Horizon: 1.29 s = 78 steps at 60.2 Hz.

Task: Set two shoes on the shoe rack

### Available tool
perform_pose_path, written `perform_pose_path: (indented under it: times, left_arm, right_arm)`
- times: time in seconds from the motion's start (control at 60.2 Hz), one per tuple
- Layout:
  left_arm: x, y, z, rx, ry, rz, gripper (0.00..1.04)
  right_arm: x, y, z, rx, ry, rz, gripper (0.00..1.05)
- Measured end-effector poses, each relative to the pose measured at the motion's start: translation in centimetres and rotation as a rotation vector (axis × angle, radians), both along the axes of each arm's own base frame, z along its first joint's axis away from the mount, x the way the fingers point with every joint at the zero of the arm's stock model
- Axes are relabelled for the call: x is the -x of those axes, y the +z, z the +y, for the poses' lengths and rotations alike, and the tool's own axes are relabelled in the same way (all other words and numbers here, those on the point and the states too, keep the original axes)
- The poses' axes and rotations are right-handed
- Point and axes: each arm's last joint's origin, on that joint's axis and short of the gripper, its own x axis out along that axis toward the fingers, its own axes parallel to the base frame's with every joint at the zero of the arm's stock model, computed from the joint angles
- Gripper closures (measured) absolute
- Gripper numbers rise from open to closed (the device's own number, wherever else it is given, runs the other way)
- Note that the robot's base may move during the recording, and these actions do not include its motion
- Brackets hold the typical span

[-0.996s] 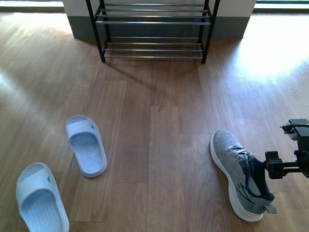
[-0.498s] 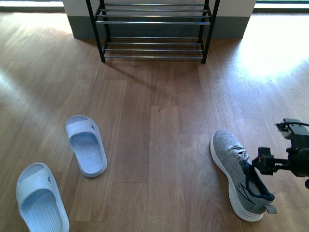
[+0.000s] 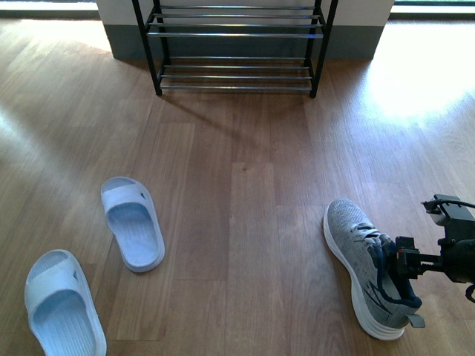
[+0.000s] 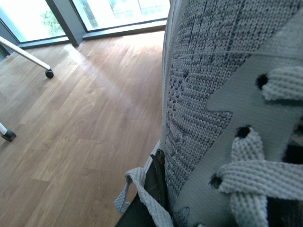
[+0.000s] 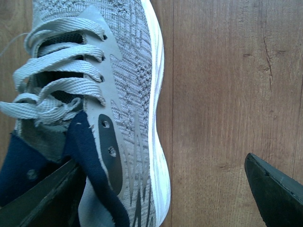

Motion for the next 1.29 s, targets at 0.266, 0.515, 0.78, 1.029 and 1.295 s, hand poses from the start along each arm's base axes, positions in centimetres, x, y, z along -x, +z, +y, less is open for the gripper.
perform_pose_path:
  times: [0.266, 0.515, 0.78, 1.029, 1.295]
  left_arm:
    - [0.0, 0.0, 0.0, 0.0, 0.0, 0.0, 1.02]
    - [0.0, 0.0, 0.0, 0.0, 0.0, 0.0, 1.02]
    - [0.0, 0.0, 0.0, 0.0, 0.0, 0.0, 1.02]
    - [0.0, 0.0, 0.0, 0.0, 0.0, 0.0, 1.02]
    - [0.0, 0.0, 0.0, 0.0, 0.0, 0.0, 1.02]
  right_arm:
    - [0.0, -0.7, 0.9, 0.004, 0.037, 0.006, 0.4]
    - [-0.5, -1.0, 1.7, -0.031, 0.04, -0.017, 0.84]
    - [-0.4, -0.7, 1.9, -0.043, -0.024, -0.05, 1.03]
    - [1.6, 8.1, 2.2, -0.016, 0.019, -0.187, 1.03]
    - [6.5, 20.7, 2.5, -0.045, 0.123, -0.473, 1.03]
